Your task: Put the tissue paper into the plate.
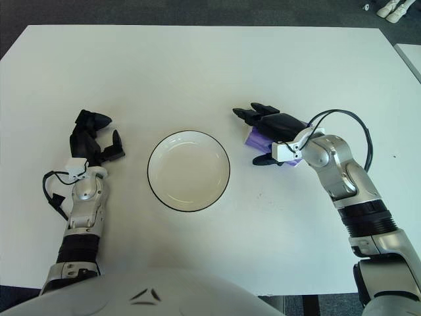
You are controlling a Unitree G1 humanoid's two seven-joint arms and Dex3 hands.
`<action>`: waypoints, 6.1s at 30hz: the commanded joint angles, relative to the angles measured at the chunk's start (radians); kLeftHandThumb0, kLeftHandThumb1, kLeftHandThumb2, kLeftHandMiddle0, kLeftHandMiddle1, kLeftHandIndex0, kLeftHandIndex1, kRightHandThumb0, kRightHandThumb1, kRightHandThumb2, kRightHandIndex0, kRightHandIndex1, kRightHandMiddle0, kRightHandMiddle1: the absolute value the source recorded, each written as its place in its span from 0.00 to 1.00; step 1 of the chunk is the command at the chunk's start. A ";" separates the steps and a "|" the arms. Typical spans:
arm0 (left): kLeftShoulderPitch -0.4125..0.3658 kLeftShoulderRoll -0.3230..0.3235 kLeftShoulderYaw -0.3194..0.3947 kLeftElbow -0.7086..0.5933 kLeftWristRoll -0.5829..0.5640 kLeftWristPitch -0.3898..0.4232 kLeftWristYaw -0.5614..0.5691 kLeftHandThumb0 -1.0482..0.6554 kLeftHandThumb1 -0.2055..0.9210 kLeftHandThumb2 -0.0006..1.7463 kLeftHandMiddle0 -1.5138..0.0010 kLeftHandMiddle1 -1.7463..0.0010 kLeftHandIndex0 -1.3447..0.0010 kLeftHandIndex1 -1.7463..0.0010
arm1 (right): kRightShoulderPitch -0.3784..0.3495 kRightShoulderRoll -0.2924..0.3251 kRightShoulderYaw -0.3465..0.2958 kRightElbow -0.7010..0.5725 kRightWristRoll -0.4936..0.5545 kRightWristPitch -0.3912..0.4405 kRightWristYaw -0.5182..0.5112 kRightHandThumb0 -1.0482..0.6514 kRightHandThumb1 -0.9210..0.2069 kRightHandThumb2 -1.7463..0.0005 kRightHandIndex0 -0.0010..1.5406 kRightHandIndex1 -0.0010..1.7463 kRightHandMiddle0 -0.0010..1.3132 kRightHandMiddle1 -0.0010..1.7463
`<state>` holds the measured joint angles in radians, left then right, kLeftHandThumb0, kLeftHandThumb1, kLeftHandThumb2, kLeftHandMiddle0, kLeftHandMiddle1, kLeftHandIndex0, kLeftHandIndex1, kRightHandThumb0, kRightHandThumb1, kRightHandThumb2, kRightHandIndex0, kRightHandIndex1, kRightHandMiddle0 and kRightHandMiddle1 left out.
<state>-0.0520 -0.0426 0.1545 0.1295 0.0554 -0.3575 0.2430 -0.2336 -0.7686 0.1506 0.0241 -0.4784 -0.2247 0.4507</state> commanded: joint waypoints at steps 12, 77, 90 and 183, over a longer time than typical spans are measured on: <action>0.044 0.007 0.006 0.036 0.000 0.021 0.000 0.61 0.36 0.81 0.55 0.08 0.59 0.00 | 0.131 0.119 -0.038 -0.016 0.027 0.151 -0.090 0.39 0.74 0.21 0.01 0.95 0.06 0.96; 0.042 0.000 -0.002 0.038 0.013 0.025 0.010 0.61 0.37 0.79 0.53 0.11 0.59 0.00 | 0.068 0.372 -0.249 -0.134 0.177 -0.158 -0.574 0.62 0.88 0.00 0.59 0.97 0.53 1.00; 0.026 -0.003 -0.003 0.063 -0.004 0.010 0.000 0.61 0.36 0.81 0.54 0.08 0.60 0.00 | -0.007 0.391 -0.263 -0.240 0.273 -0.083 -0.486 0.62 0.87 0.00 0.57 1.00 0.52 1.00; 0.022 -0.011 -0.006 0.110 -0.014 -0.042 -0.014 0.61 0.36 0.83 0.61 0.03 0.55 0.00 | 0.216 -0.071 -0.273 -0.461 0.039 0.722 0.314 0.03 0.46 0.60 0.00 0.00 0.00 0.00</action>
<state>-0.0723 -0.0433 0.1472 0.1927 0.0466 -0.4347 0.2244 0.0025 -0.8410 -0.1494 -0.4503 -0.4399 0.4508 0.7569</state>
